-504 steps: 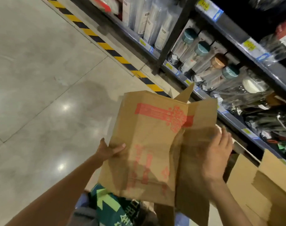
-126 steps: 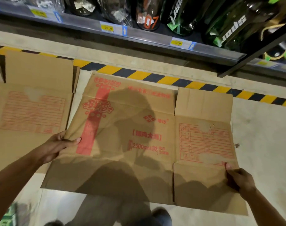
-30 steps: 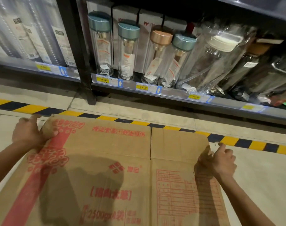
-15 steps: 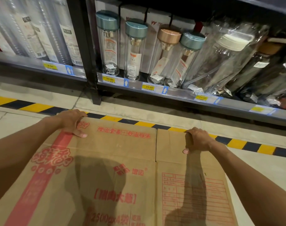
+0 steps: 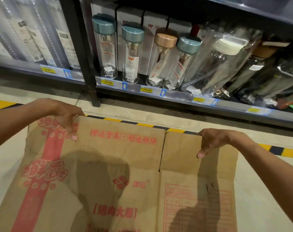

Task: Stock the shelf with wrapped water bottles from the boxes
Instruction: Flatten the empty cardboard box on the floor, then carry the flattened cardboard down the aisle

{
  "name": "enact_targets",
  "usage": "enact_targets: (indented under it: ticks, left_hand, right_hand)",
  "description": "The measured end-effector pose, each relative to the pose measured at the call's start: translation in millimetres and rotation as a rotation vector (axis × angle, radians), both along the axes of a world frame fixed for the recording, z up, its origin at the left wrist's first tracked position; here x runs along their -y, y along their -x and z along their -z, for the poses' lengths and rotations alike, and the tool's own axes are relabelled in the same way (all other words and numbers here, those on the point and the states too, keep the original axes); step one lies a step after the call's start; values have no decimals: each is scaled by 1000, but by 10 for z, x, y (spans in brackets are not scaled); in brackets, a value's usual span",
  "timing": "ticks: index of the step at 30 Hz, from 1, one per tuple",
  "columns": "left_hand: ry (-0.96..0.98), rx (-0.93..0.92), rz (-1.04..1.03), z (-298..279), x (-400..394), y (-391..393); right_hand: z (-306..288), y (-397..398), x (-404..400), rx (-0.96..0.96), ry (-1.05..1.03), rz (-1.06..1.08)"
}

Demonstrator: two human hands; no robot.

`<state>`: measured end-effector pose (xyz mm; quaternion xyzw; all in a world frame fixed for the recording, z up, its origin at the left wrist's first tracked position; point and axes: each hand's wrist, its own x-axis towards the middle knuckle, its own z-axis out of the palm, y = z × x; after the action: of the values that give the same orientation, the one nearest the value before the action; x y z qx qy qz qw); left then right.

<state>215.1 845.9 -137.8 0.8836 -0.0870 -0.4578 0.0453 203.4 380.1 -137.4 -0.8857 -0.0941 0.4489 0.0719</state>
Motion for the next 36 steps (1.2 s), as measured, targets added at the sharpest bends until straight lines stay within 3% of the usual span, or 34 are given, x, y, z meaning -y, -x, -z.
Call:
enact_targets:
  ticks: [6,12,18,23,25,29,36]
  left_hand:
    - [82,166,62,-1043,29,594]
    - [-123,419,187,-2401,184,1046]
    - [32,616,217,-4048,527,1513]
    - [185,751,301,-5330,663,1615]
    - [238,712,315,-5800,716,1654]
    - [464,856,390,-6460,713,1708]
    - [539,938,379,-7402,836,1929]
  right_hand:
    - [-1048,615,168,66,-132,53]
    - [-2528,1245,434,241,-24,19]
    - [-4123,1980,665,654,-12,76]
    - [-5330,2509,866,819,-37,76]
    - [-5750,2698,910,894,-19,154]
    - [-6477,3058,968,1017,-17,232]
    - [-7583,3715,846,1174,40,305]
